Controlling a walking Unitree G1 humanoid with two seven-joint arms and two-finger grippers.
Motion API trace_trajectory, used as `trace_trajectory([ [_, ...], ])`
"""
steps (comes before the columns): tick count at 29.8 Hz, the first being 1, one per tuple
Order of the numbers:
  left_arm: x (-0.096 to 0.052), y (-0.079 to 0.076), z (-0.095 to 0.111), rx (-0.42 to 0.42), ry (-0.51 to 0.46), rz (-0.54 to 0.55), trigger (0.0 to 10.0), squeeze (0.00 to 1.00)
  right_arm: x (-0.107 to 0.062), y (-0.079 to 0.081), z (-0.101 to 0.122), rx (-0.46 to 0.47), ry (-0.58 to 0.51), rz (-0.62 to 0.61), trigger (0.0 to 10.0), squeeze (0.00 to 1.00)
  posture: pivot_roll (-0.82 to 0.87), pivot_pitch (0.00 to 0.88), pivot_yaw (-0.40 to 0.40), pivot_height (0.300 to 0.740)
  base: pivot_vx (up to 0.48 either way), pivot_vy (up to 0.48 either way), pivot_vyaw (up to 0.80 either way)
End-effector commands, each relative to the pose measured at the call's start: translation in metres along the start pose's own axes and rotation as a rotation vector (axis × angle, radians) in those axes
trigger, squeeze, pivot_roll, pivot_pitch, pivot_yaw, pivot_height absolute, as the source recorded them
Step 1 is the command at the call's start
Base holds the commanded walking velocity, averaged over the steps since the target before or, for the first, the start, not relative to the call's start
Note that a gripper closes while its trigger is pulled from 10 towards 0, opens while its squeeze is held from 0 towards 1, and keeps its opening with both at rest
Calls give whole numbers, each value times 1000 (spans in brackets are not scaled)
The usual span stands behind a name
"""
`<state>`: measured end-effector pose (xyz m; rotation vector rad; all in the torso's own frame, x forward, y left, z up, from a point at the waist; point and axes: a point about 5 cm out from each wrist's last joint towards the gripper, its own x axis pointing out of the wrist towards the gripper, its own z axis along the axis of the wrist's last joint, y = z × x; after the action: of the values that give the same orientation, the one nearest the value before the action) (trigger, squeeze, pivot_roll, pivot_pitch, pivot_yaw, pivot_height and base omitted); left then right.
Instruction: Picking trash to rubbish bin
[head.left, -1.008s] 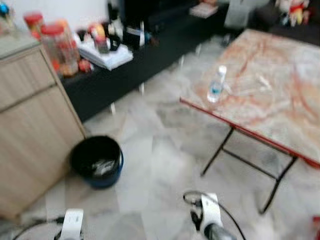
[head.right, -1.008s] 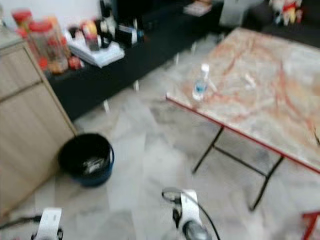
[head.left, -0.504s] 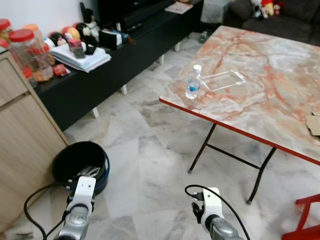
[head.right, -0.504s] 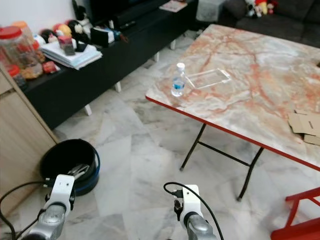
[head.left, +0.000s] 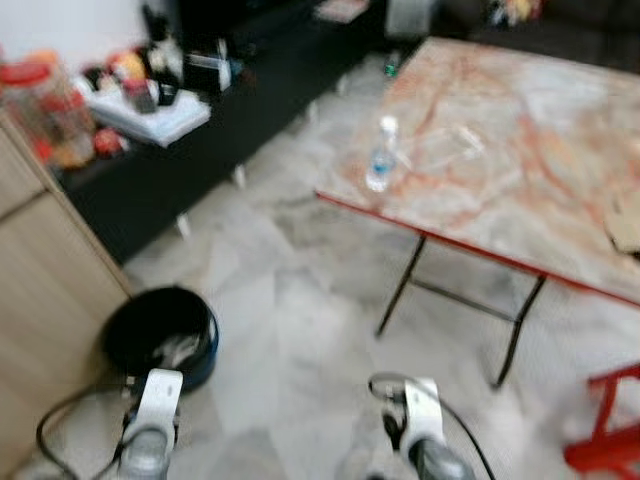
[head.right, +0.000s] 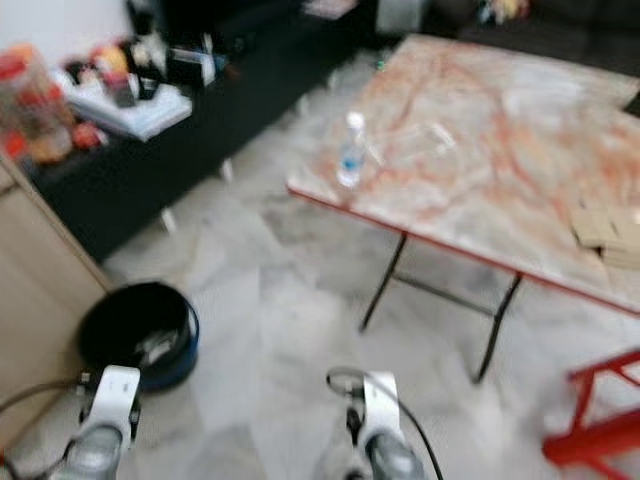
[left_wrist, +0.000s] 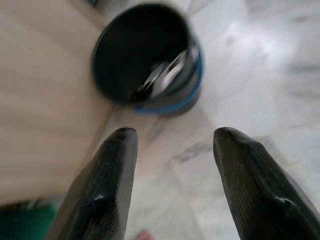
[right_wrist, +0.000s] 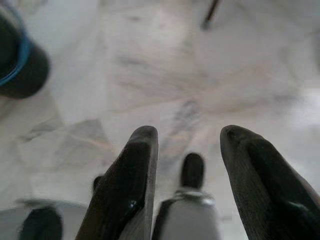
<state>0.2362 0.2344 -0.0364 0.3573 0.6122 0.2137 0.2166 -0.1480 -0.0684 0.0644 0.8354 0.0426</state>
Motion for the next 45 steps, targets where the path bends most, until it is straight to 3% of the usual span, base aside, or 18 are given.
trace_trajectory([
  [1, 2, -2, 9, 18, -45, -10, 10000, 0, 2, 3, 10, 17, -34, -1, 10000, 0, 123, 120, -7, 740, 0, 0, 0],
  [6, 7, -9, 43, 15, -187, -26, 10000, 0, 5, 12, 37, -25, -137, 35, 10000, 0, 132, 120, -6, 740, 0, 0, 0],
  [9, 8, -12, 76, 12, -334, -26, 10000, 0, 6, 23, 75, -30, -292, 86, 10000, 0, 118, 121, -6, 740, 0, 0, 0],
  [13, 1, -15, 142, -1, -606, -1, 10000, 0, -5, 35, 152, -44, -601, 132, 10000, 0, 116, 112, -7, 740, 0, 0, 0],
  [16, -6, -16, 172, -22, -726, 11, 10000, 0, -15, 44, 185, -52, -734, 176, 10000, 0, 116, 108, -6, 740, 0, 0, 0],
  [20, -17, -19, 198, -33, -837, 15, 10000, 0, -27, 54, 215, -36, -846, 202, 10000, 0, 117, 103, -4, 740, 0, 0, 0],
  [24, -21, -18, 206, -84, -851, 28, 10000, 0, -31, 59, 224, 5, -879, 209, 10000, 0, 115, 98, -4, 740, 0, 0, -400],
  [33, -27, -15, 214, -120, -888, 36, 10000, 0, -35, 71, 227, -5, -918, 236, 10000, 0, 119, 85, -4, 740, 0, 0, -800],
  [45, -26, -8, 215, -124, -873, 72, 10000, 0, -41, 77, 240, -13, -960, 259, 10000, 0, 127, 67, -9, 740, 0, -160, -800],
])
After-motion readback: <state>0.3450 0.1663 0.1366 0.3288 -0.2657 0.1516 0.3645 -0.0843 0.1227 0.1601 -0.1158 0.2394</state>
